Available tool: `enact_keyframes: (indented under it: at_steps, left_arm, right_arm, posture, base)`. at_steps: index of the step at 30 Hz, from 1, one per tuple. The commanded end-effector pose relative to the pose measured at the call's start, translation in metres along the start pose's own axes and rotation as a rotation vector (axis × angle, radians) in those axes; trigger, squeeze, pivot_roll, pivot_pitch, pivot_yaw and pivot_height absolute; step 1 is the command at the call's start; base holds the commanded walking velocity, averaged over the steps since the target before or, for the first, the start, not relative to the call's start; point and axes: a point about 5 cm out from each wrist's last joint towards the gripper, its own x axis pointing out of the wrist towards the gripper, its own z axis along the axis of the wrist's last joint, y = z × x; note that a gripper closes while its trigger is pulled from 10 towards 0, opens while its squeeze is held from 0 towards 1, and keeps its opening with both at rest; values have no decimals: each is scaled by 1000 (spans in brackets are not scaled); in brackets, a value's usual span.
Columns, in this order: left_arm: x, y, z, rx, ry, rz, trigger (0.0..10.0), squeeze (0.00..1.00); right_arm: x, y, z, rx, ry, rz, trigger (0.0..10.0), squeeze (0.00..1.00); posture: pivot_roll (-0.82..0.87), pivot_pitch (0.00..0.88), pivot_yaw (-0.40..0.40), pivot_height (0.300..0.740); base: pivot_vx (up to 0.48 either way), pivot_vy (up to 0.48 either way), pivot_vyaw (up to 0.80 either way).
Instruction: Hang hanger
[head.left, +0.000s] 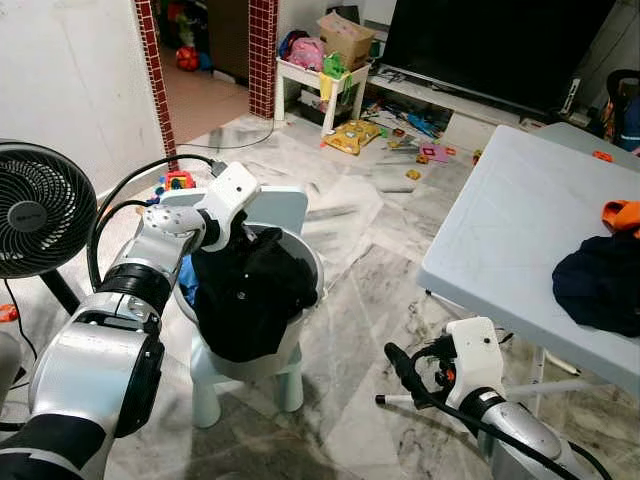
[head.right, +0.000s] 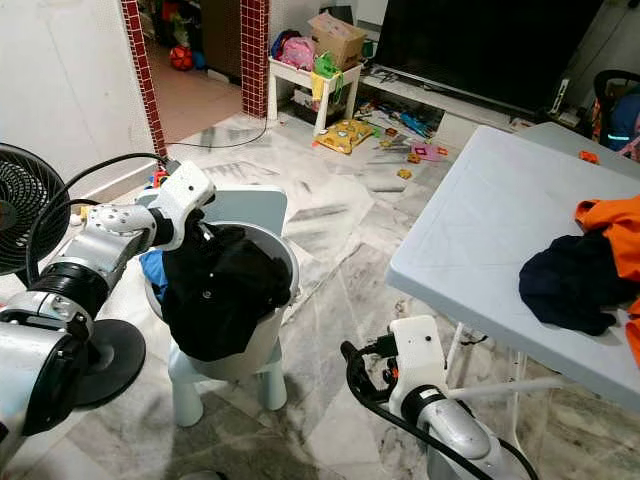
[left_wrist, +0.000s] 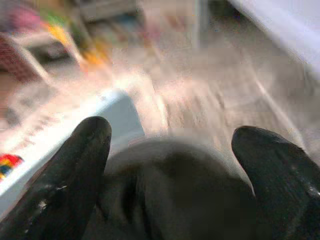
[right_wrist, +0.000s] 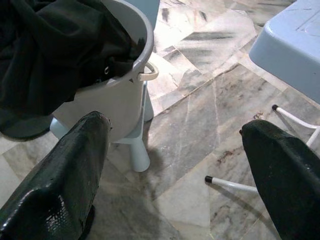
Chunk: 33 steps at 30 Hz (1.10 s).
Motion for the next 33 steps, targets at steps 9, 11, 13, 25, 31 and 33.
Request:
enact_keyframes:
  at_steps: [9,11,13,25,31,33]
  left_arm:
    - [-25,-18,-31,-300,-227,297,10000,0]
    - [-34,-32,-41,-316,-239,279,10000,0]
    - [-36,-36,-43,-334,-243,275,10000,0]
    - [-77,-75,-79,-386,-152,286,10000,792]
    - [-89,-72,-100,-495,-51,395,10000,0]
    - [-92,-73,-102,-555,-32,424,10000,0]
  right_arm:
    - [7,-9,3,-32,-3,-11,10000,0]
    - [11,-9,4,-42,-6,-2,10000,0]
    - [12,-9,5,-45,-8,-1,10000,0]
    - [13,-17,7,-41,-35,-49,10000,0]
    - [13,-20,9,-46,-42,-52,10000,0]
    - [13,-20,9,-50,-39,-47,10000,0]
  posture:
    - [143,0,-108,740]
    - [158,0,-115,740]
    - [172,0,-115,740]
    - [168,0,-111,740]
    - [167,0,-117,740]
    - [171,0,-121,740]
  base:
    - [0,0,0]
    - [0,0,0]
    - [0,0,0]
    - [0,0,0]
    - [0,0,0]
    - [0,0,0]
